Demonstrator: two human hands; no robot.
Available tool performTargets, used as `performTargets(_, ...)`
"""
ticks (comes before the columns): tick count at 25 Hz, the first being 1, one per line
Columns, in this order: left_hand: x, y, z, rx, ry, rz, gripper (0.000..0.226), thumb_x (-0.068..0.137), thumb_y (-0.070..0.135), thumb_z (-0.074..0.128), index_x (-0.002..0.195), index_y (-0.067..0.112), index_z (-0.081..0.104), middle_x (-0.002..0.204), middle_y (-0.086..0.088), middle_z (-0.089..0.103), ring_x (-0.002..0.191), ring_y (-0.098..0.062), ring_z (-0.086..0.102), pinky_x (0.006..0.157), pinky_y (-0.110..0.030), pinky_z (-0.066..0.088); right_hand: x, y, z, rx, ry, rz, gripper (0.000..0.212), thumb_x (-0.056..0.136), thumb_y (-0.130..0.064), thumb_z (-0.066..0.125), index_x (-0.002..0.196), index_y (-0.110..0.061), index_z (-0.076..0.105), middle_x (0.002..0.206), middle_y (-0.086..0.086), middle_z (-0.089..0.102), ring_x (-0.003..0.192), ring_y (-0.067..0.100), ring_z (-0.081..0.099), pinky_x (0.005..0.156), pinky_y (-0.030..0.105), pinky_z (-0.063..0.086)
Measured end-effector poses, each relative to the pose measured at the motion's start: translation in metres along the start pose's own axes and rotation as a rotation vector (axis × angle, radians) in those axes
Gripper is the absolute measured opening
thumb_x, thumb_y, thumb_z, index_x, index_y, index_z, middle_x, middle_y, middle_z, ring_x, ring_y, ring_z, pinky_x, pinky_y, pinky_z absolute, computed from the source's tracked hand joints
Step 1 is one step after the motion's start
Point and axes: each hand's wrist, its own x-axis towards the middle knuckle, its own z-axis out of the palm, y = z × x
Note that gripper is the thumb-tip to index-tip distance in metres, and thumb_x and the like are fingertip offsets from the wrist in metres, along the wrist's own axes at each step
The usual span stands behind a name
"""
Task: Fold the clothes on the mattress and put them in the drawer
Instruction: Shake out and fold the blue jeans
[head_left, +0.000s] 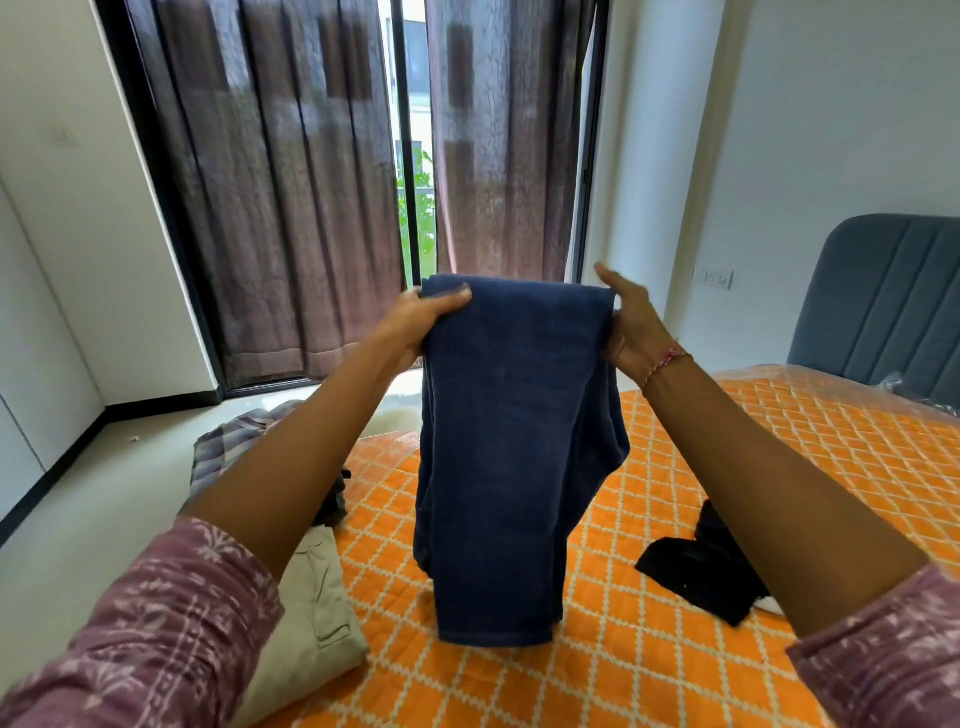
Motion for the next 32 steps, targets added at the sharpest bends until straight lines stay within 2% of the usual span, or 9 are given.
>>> performTargets(3, 0.002, -0.005, 0.002, 0.168, 0.034, 0.121, 0.049, 0.089, 0.012, 0.065, 0.134, 0.009, 0.049, 0.115, -0.005, 0.058, 0.088, -0.013, 0.056, 0.068, -0.021, 0.050, -0.001, 0.005, -0.002, -0.229, -0.026, -0.057, 0.059, 0.090, -0.010, 0.059, 0.144, -0.010, 0.035, 0.108, 0.002, 0.055, 0.096, 0.017, 0.053, 0.069, 0.030, 0.048)
performTargets(6, 0.000, 0.007, -0.001, -0.021, -0.005, 0.177, 0.020, 0.091, 0.007, 0.060, 0.108, 0.014, 0.066, 0.087, 0.000, 0.064, 0.069, -0.008, 0.056, 0.062, -0.022, 0.048, -0.006, -0.006, 0.003, -0.145, -0.165, -0.095, 0.020, 0.091, -0.013, 0.059, 0.110, -0.017, 0.060, 0.086, -0.004, 0.058, 0.081, 0.011, 0.055, 0.062, 0.024, 0.048)
performTargets(8, -0.002, 0.012, -0.006, 0.012, -0.053, 0.181, 0.019, 0.091, 0.004, 0.059, 0.106, 0.015, 0.065, 0.088, 0.000, 0.063, 0.064, -0.005, 0.061, 0.061, -0.020, 0.052, -0.009, -0.009, 0.001, -0.277, -0.219, -0.090, 0.024, 0.088, -0.010, 0.063, 0.110, -0.018, 0.056, 0.091, -0.004, 0.057, 0.086, 0.012, 0.057, 0.066, 0.027, 0.053)
performTargets(11, -0.001, 0.015, -0.016, 0.427, -0.146, 0.097, 0.029, 0.088, 0.007, 0.064, 0.117, 0.011, 0.062, 0.105, -0.006, 0.062, 0.091, -0.014, 0.061, 0.076, -0.026, 0.054, -0.014, -0.010, -0.002, -0.400, -0.181, -0.127, 0.027, 0.085, -0.002, 0.064, 0.112, -0.008, 0.063, 0.091, 0.001, 0.062, 0.091, 0.017, 0.057, 0.073, 0.029, 0.052)
performTargets(14, -0.009, 0.030, -0.021, 0.619, -0.124, -0.020, 0.026, 0.085, 0.011, 0.068, 0.111, 0.007, 0.064, 0.099, -0.007, 0.063, 0.088, -0.016, 0.059, 0.064, -0.023, 0.054, -0.020, -0.024, -0.010, -0.452, -0.318, -0.026, 0.033, 0.084, -0.001, 0.065, 0.116, -0.006, 0.062, 0.095, 0.003, 0.062, 0.088, 0.015, 0.059, 0.075, 0.027, 0.054)
performTargets(19, -0.019, 0.033, -0.011, 0.035, 0.002, -0.102, 0.013, 0.084, 0.012, 0.069, 0.092, 0.008, 0.060, 0.088, -0.004, 0.060, 0.075, -0.013, 0.057, 0.061, -0.024, 0.053, -0.020, -0.022, 0.000, -0.122, -0.152, -0.065, 0.038, 0.084, -0.003, 0.066, 0.120, -0.006, 0.057, 0.097, 0.004, 0.058, 0.084, 0.013, 0.055, 0.066, 0.024, 0.050)
performTargets(23, -0.022, 0.016, -0.012, 0.201, 0.009, 0.208, 0.030, 0.086, -0.003, 0.062, 0.113, 0.012, 0.061, 0.094, -0.006, 0.059, 0.079, -0.015, 0.056, 0.069, -0.025, 0.052, -0.024, -0.014, -0.008, -0.258, -0.220, -0.098, 0.039, 0.085, -0.003, 0.066, 0.123, -0.008, 0.057, 0.101, 0.003, 0.058, 0.090, 0.016, 0.057, 0.070, 0.030, 0.053)
performTargets(28, -0.030, 0.010, -0.010, 0.287, 0.017, 0.142, 0.031, 0.087, 0.008, 0.066, 0.117, 0.010, 0.061, 0.098, -0.002, 0.058, 0.086, -0.015, 0.054, 0.071, -0.028, 0.051, -0.027, -0.014, -0.004, -0.198, -0.155, -0.085, 0.034, 0.090, -0.001, 0.058, 0.123, -0.009, 0.058, 0.098, 0.005, 0.058, 0.080, 0.014, 0.055, 0.071, 0.030, 0.054)
performTargets(32, -0.026, 0.012, -0.019, 0.178, -0.090, 0.235, 0.036, 0.086, -0.005, 0.061, 0.121, -0.002, 0.058, 0.094, -0.006, 0.060, 0.083, -0.016, 0.058, 0.068, -0.021, 0.056, -0.025, -0.017, -0.013, -0.030, -0.287, -0.100, 0.038, 0.088, -0.004, 0.062, 0.124, -0.011, 0.055, 0.101, 0.003, 0.059, 0.089, 0.013, 0.059, 0.071, 0.026, 0.057)
